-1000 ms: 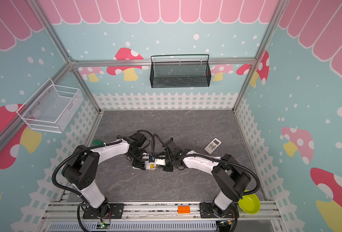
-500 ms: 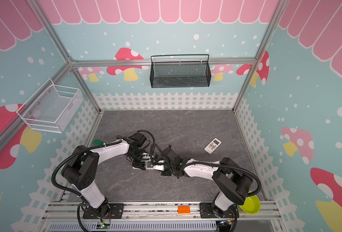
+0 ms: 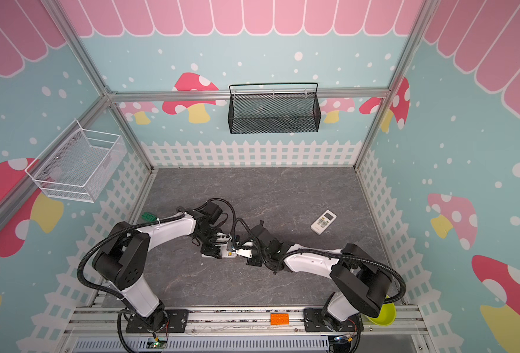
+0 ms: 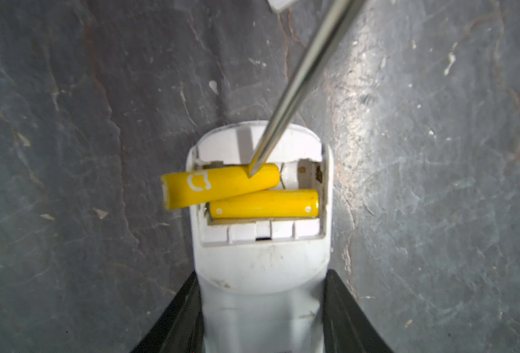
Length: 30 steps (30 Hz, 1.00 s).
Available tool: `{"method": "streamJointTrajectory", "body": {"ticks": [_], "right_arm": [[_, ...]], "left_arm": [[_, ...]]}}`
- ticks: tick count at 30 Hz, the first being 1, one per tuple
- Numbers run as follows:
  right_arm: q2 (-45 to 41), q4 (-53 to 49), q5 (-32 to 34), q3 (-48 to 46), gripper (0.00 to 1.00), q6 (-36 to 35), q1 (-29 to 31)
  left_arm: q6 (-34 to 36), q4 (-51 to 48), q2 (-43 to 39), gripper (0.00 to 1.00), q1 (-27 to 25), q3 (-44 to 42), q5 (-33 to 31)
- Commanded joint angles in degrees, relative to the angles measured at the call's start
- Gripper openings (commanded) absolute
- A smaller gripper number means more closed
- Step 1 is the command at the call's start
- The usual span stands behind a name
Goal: Unload the batteries from the remote control
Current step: 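Pry the first yellow battery up with the screwdriver tip, then lever the loosened battery out of the slot with the screwdriver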
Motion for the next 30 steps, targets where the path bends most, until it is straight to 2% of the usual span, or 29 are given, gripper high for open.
{"method": "streamJointTrajectory", "body": {"ticks": [1, 5, 15, 23, 30], "right_arm": [[-1.07, 2.75, 1.56, -1.17, 0.0, 2.17, 0.36], [-2.66, 4.01, 2.96, -2.63, 0.0, 3.84, -0.16], [-5.47, 13.34, -1.8, -6.46, 0.0, 16.75, -8.75], [-2.45, 19.66, -8.7, -5.12, 0.0, 23.91, -17.51], [3.49, 19.89, -12.7, 0.13, 0.0, 22.81, -20.35]], "left_arm": [[-0.61, -2.42, -0.11, 0.47, -0.75, -1.23, 2.07], [-1.19, -2.2, -0.74, 0.42, -0.73, -0.81, 1.7], [-0.51, 8.18, -2.16, 0.27, 0.68, 1.81, -2.91], [1.73, 22.41, -0.95, 0.27, 0.83, 3.29, -5.52], [4.41, 34.61, 0.88, 0.29, 0.74, 0.93, -8.92]]}}
